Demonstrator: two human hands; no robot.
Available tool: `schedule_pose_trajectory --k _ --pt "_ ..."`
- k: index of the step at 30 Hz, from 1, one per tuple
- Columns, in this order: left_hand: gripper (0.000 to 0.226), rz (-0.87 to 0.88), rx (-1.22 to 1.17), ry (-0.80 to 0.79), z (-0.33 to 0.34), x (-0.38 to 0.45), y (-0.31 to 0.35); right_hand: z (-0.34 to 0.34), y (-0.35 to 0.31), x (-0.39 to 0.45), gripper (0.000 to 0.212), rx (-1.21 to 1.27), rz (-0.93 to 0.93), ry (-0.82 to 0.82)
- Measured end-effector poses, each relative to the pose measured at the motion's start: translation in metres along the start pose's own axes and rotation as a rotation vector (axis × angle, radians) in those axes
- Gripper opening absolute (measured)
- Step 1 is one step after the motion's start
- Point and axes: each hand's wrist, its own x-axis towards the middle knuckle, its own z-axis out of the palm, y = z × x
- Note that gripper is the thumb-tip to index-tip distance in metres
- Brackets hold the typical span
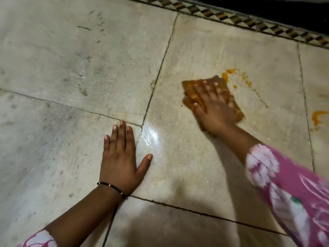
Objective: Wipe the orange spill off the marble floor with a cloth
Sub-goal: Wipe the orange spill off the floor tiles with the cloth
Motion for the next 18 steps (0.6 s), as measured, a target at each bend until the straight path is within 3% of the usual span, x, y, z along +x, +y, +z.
schedule_pose_trajectory --k 3,8,11,13,18 --pt "0.08 0.03 -0.076 0.023 -0.003 -0.001 0.005 0.009 0.009 -0.074 0.062 -0.026 0.109 0.054" --pt "0.07 0.254 -0.399 0.096 -0.022 0.032 0.04 0.027 -0.01 -0.17 0.062 -0.106 -0.209 -0.089" --pt "0.079 0.5 -0.258 -0.001 -0.019 0.068 0.059 0.018 0.02 -0.16 0.062 -0.116 -0.312 -0.164" --pt "0.086 0.587 -0.098 -0.072 -0.012 0.091 0.067 0.01 0.043 -0.158 0.061 -0.099 -0.204 -0.155" --pt "0.088 0.499 0.086 -0.094 0.007 0.11 0.077 0.005 0.088 -0.21 0.063 0.026 0.404 0.023"
